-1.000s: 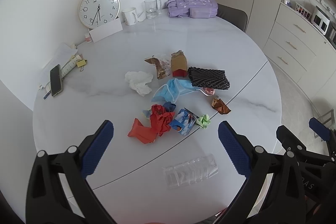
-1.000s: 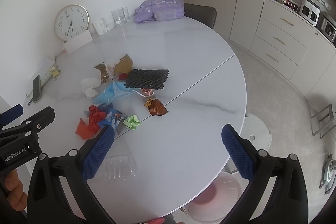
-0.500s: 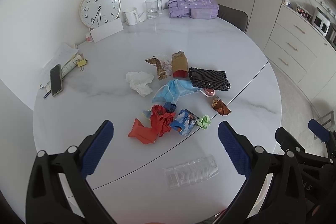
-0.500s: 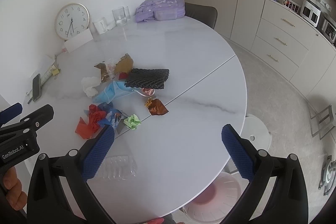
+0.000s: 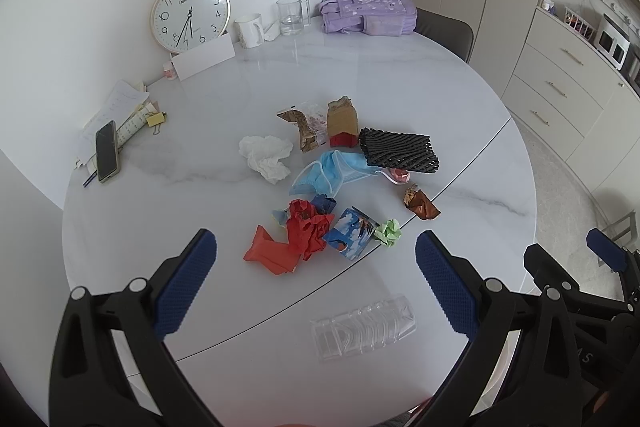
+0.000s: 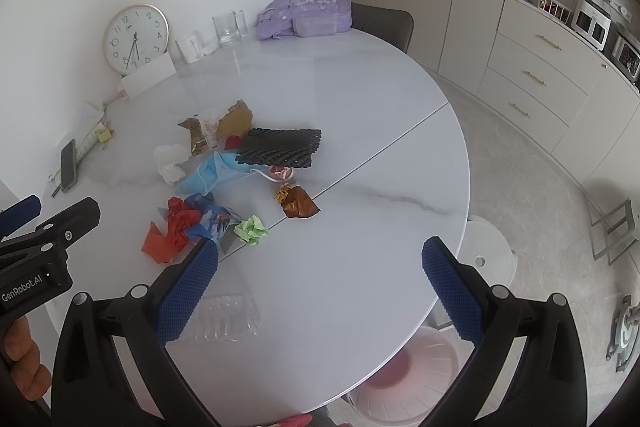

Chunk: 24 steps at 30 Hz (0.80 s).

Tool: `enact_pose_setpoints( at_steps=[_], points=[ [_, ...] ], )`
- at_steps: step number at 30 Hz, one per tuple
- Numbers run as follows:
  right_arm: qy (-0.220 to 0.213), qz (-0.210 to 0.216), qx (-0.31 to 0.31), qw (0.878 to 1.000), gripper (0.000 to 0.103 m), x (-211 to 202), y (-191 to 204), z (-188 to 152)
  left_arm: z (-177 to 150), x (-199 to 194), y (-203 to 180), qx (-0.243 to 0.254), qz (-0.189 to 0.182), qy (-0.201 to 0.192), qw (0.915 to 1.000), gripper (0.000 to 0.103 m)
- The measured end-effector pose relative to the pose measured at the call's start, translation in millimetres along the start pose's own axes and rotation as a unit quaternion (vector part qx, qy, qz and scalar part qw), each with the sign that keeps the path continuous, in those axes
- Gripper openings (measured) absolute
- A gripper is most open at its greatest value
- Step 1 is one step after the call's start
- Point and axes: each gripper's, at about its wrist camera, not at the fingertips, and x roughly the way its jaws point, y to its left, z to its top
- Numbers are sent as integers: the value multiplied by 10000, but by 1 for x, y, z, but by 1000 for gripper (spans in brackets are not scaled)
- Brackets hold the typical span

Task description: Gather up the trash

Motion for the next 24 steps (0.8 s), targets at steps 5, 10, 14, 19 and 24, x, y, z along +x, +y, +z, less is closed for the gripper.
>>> enact_pose_setpoints(
  at_steps=[5, 10, 14, 19, 24],
  points=[
    [1, 0, 3, 10000, 101, 0, 0, 0, 0, 0, 0, 2, -2, -1, 10000, 95],
    [-3, 1, 12, 10000, 101, 0, -1, -2, 0, 0, -1, -3, 1, 6, 10000, 95],
    [0, -2, 12, 10000, 101, 0, -2, -2, 0, 0, -1, -9, 4, -2, 10000, 95],
    [5, -4, 15, 10000, 101, 0, -2, -2, 0, 0, -1, -7, 5, 5, 10000, 95],
    [8, -11, 21, 10000, 101, 0, -2, -2, 0, 0, 0, -7, -3, 4, 10000, 95]
  ],
)
